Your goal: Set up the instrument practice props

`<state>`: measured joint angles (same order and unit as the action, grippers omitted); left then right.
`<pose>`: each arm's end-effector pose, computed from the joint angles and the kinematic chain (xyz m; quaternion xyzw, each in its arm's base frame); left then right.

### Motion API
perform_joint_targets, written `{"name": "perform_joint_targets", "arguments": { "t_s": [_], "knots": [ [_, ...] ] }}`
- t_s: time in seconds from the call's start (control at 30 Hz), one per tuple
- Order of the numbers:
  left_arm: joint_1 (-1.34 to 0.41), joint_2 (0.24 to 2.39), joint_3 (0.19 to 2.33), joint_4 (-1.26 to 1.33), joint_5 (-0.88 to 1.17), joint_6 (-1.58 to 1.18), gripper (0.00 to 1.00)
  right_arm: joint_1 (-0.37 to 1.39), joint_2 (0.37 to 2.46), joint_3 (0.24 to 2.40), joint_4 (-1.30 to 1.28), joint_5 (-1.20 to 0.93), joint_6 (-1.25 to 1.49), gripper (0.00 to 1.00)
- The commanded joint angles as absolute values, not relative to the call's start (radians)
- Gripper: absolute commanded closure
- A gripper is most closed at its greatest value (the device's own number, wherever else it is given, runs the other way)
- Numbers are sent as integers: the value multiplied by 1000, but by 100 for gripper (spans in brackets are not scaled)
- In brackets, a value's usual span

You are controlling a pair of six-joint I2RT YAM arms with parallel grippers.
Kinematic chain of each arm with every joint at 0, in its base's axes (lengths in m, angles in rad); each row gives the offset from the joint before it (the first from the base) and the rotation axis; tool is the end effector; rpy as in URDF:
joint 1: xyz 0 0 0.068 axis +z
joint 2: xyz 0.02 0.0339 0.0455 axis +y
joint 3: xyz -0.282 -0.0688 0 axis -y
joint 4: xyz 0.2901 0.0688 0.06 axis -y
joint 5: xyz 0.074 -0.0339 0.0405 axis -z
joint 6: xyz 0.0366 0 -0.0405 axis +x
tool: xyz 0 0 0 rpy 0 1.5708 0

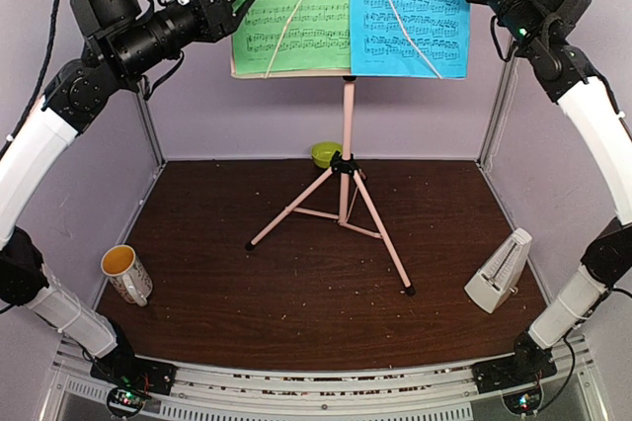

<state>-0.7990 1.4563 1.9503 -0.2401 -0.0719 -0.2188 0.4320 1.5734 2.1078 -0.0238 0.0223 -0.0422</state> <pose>0.2263 -0.2287 0.6118 0.1477 0.5941 -0.3659 0.7010 0.3058 0.1401 0.6489 -0.1094 0.4937 0.1615 0.8475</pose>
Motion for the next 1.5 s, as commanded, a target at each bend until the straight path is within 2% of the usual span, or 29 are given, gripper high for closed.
{"name": "perform_joint_targets", "arguments": {
  "t_s": [0.0,0.37,0.4,0.53,0.63,0.97,1.27,1.47],
  "knots": [
    [-790,1430,1945,-198,-74,-221,49,427,1545,2098,0,50,-61,77],
    [-788,1420,1936,-198,-78,-220,49,423,1525,2071,33,79,-65,79],
    [-788,1420,1935,-198,-79,-219,48,423,1522,2071,34,80,-65,75],
    [-787,1418,1931,-199,-81,-219,49,423,1511,2071,29,80,-65,46],
    [-783,1410,1922,-199,-84,-221,48,423,1494,2035,39,78,-63,30],
    [-770,1355,1863,-202,-112,-219,45,423,1422,1949,58,-13,-37,1],
    [-712,1246,1733,-196,-146,-253,33,423,1252,1752,86,-24,4,0],
    [-596,1185,1589,-160,-94,-380,32,422,1121,1598,43,19,46,0]
  ]
}}
